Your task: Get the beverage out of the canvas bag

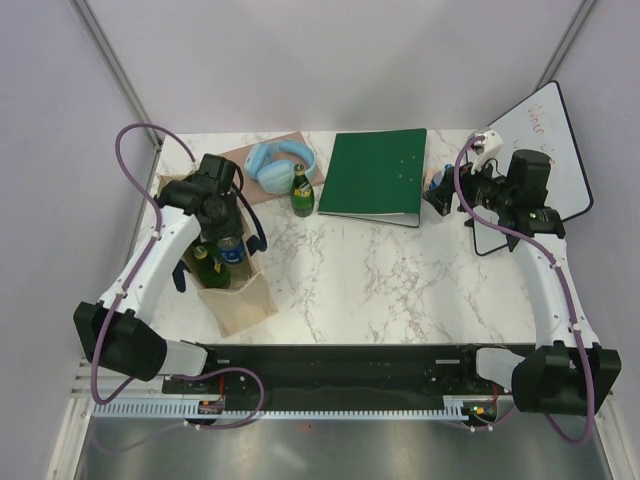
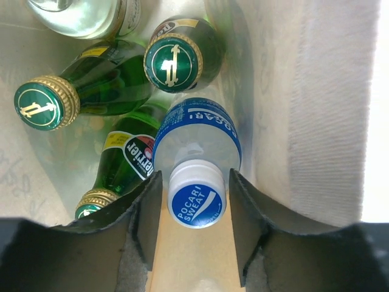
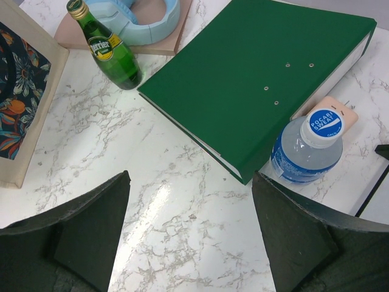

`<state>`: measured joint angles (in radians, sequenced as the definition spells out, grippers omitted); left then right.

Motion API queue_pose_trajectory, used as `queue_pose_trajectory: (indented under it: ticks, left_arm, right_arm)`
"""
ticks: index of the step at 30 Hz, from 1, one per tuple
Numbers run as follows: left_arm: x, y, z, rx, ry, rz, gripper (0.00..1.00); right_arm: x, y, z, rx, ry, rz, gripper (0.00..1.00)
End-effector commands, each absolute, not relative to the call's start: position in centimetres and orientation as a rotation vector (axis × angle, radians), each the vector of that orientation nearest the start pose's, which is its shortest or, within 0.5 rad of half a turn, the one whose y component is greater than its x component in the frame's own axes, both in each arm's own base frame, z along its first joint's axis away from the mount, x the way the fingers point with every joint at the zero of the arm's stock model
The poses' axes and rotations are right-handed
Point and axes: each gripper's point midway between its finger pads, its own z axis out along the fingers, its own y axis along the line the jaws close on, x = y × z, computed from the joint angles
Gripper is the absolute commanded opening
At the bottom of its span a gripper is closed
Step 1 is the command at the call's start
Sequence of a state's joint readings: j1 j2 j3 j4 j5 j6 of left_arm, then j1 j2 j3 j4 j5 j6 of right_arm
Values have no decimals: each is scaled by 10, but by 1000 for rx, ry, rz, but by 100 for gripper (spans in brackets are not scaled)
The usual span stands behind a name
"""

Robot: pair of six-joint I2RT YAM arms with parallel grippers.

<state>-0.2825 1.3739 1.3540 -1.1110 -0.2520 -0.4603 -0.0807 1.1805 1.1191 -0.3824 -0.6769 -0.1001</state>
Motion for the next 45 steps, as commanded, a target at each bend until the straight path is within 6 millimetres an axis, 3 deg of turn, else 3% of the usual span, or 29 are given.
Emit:
queue_pose_trajectory:
  ticks: [1, 3, 7, 10, 16, 22, 26, 33, 40, 43, 45]
  left_arm:
    - [291, -54, 192, -252, 2607, 104, 45]
    - [293, -54, 199, -246, 2590, 101, 37]
    - [296, -55, 222, -207, 2535, 72, 10]
    - [292, -56, 242, -159, 2498, 41, 2]
    - [272, -54, 286, -46, 2401, -13, 2]
    - [246, -69, 328, 249, 2252, -153, 2]
    - [234, -76, 373, 387, 2090, -199, 2]
    - [220, -83, 444, 452, 1864, -249, 2]
    - [199, -94, 514, 489, 1636, -329, 2]
    - [196, -109, 530, 512, 1582, -421, 2]
    - [195, -123, 530, 555, 1571, -501, 2]
  right_arm:
    - [344, 82, 281, -457, 1872, 570, 89]
    - [344, 82, 282, -457, 1868, 567, 89]
    - [343, 82, 281, -458, 1871, 569, 89]
    - [341, 84, 282, -466, 1868, 581, 89]
    - [339, 92, 287, -495, 1857, 617, 88]
    - [330, 114, 292, -597, 1842, 672, 89]
    - [323, 135, 295, -683, 1830, 708, 88]
    - [310, 164, 296, -810, 1811, 755, 89]
    - [302, 176, 304, -870, 1779, 771, 89]
    - [299, 181, 308, -892, 1759, 791, 89]
    - [297, 184, 310, -913, 1742, 808, 89]
